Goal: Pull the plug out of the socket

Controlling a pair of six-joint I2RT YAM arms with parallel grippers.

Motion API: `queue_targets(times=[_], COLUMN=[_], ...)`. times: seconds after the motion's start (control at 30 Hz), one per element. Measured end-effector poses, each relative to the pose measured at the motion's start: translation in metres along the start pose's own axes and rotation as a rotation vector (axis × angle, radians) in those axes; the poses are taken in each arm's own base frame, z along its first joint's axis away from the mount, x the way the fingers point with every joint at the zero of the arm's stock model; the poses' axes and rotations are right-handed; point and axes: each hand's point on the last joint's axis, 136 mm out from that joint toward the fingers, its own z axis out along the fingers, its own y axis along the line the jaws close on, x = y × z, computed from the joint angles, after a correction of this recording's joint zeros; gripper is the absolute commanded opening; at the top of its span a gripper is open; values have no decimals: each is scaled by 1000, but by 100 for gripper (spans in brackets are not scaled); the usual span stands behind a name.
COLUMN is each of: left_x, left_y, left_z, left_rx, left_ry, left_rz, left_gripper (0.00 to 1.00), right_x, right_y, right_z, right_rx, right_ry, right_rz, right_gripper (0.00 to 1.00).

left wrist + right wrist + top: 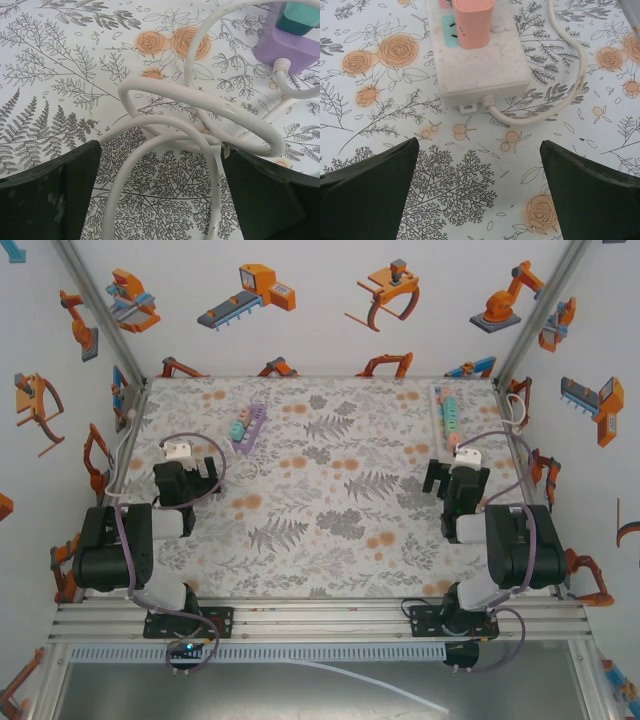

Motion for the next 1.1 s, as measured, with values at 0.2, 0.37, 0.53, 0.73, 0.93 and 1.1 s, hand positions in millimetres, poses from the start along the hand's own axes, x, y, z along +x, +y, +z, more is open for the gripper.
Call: queue_targets(times=[0.2, 0.37, 0.53, 0.73, 0.93, 1.1], left_x=[0, 0, 0, 0, 0, -1], left_y=[0, 0, 0, 0, 0, -3], left_z=[0, 0, 0, 0, 0, -1], left_rx=[0, 0, 0, 0, 0, -25], left_ry=[0, 0, 0, 0, 0, -5], left_rz=[0, 0, 0, 0, 0, 12], left_gripper=[97, 97, 97, 97, 97, 97], right_x=[0, 0, 0, 0, -4, -43], right_y=[0, 0, 0, 0, 0, -9], right_z=[0, 0, 0, 0, -2, -31], right_rx=[0, 0, 0, 0, 0, 17], right_ry=[0, 0, 0, 0, -11, -103], right_rz=[0, 0, 0, 0, 3, 39], right_gripper=[99, 99, 99, 99, 99, 99])
